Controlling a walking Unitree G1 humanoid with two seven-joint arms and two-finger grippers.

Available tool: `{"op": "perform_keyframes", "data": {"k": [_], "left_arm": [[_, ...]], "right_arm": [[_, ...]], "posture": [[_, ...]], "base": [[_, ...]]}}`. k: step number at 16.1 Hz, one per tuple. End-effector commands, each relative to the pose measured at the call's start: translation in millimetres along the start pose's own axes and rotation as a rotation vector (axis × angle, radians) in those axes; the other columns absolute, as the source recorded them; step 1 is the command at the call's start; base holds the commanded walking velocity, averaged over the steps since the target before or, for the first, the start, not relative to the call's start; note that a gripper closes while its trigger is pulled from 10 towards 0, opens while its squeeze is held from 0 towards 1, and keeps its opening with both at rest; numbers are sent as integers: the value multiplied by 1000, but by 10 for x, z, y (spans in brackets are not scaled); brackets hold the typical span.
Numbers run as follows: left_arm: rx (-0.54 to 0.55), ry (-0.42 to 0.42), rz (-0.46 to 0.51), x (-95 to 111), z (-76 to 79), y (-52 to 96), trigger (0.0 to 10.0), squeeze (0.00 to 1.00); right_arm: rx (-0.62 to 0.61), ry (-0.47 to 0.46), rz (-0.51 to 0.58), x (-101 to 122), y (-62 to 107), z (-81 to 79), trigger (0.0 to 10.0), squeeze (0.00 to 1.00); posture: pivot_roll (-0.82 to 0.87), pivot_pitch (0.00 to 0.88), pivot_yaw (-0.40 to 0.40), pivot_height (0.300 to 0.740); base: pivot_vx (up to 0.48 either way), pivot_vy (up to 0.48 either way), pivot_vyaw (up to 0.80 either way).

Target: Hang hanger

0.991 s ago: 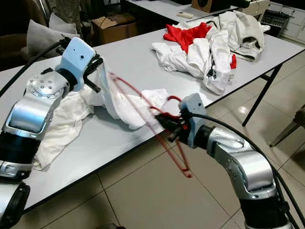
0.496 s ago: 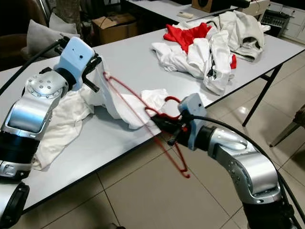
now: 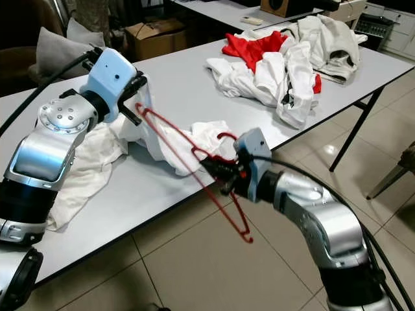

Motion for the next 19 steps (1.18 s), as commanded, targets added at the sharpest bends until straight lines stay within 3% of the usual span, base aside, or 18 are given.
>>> {"op": "perform_keyframes", "data": {"k": [1, 5, 19], "left_arm": [[-25, -7, 10, 53, 50, -1, 0, 0], [-34, -12, -3, 27, 72, 1, 0, 0], [0, -31, -47, -61, 7, -16, 0, 0]], "right_arm": [[-24, 20, 24, 54, -17, 50, 10000, 0], [-60, 18, 32, 78, -42, 120, 10000, 0], [-84, 48, 57, 182, 0, 116, 10000, 0]], "posture": [[-160, 0, 64, 740], [-160, 0, 63, 740], [-170, 0, 66, 740]], "base": [[0, 0, 0], [0, 0, 0], [0, 0, 0]]}}
Point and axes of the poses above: a point about 5 cm out from each wrist's last joint towards the gripper, its own y axis pointing back from the gripper into the wrist, its own x axis along the axis of the wrist's last joint, z = x × y, the point moved 1 cm from there along -y, pointing out of the wrist towards the gripper, and after that the axes turned 14 degrees about y, right-handed, at the moved point
